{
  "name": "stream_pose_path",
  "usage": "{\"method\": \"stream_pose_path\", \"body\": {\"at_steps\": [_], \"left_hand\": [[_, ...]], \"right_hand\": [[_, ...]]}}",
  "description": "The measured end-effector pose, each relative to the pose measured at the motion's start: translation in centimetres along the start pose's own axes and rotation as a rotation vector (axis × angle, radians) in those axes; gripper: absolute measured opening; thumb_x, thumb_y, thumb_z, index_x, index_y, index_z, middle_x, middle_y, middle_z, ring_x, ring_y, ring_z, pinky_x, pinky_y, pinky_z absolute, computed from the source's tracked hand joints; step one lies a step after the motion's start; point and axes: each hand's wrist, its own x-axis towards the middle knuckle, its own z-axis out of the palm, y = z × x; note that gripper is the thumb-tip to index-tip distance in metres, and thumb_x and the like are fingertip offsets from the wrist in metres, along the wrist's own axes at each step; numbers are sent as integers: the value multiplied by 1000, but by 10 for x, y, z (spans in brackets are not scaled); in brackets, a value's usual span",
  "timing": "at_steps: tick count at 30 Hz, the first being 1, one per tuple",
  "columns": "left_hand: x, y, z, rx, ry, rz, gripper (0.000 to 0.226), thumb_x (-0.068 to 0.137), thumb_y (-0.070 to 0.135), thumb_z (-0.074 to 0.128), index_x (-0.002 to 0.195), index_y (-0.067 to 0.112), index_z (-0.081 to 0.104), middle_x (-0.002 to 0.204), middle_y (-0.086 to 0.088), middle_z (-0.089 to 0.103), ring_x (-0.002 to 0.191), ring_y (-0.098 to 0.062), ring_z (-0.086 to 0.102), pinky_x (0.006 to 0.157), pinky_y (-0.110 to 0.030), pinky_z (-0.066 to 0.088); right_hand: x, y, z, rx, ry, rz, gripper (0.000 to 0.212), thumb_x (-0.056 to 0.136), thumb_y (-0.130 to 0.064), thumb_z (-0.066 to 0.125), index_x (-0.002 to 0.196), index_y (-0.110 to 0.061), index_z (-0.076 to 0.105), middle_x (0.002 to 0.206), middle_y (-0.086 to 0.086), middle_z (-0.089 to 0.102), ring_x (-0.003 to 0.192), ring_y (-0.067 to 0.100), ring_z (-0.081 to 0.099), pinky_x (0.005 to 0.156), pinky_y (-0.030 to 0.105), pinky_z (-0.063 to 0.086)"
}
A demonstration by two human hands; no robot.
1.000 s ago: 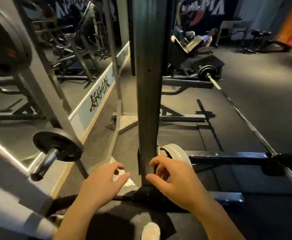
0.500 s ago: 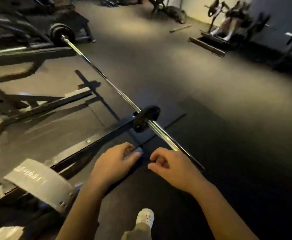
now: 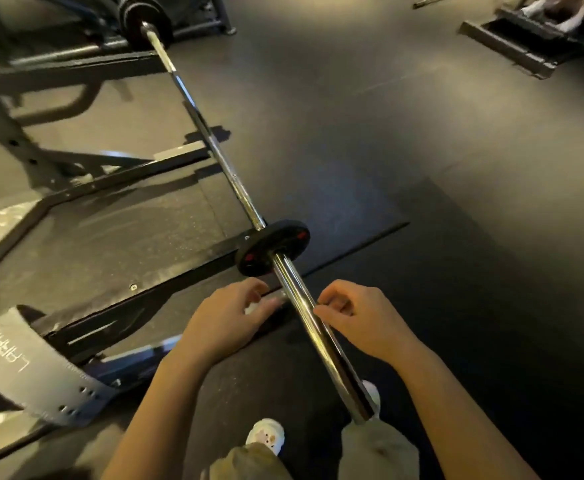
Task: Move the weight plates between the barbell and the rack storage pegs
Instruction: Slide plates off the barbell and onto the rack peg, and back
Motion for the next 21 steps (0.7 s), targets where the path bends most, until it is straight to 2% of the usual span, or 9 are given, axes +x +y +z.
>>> {"method": "stream_pose_path", "body": {"at_steps": [2, 5, 11, 16, 21], "left_hand": [[0, 11, 12, -67, 30, -114, 38, 92, 49, 50, 125, 29, 53, 116, 8, 61, 102, -5, 57, 89, -28, 49], [8, 38, 31, -140, 101, -236, 35, 93, 43, 51, 125, 27, 52, 115, 8, 60, 97, 0, 54, 78, -15, 42], [17, 61, 56, -253, 233, -377, 34, 92, 43, 53, 124, 30, 53, 110, 11, 61, 98, -4, 58, 89, -30, 51], [25, 37, 64, -334, 301, -502, 34, 93, 39, 55, 126, 31, 51, 108, 11, 59, 98, -4, 55, 84, -25, 46], [60, 7, 68, -336, 326, -515, 41, 93, 38, 56, 132, 28, 47, 110, 11, 58, 101, -5, 55, 85, -25, 45]], "right_hand": [[21, 11, -17, -11, -63, -77, 12, 90, -37, 61, 100, -33, 56, 89, -11, 62, 82, 0, 60, 77, 20, 51], [51, 28, -48, -37, -130, -181, 10, 90, -34, 60, 97, -35, 53, 86, -13, 59, 80, -3, 58, 71, 14, 45], [87, 48, -71, 12, -191, -219, 7, 91, -30, 61, 97, -28, 57, 83, -10, 60, 76, -1, 57, 64, 12, 40], [120, 44, -61, -20, -273, -240, 6, 92, -28, 60, 97, -26, 58, 85, -7, 61, 78, 2, 58, 68, 14, 41], [156, 43, -47, -94, -267, -218, 9, 91, -29, 60, 100, -26, 57, 89, -9, 59, 81, 2, 56, 70, 16, 43]]}}
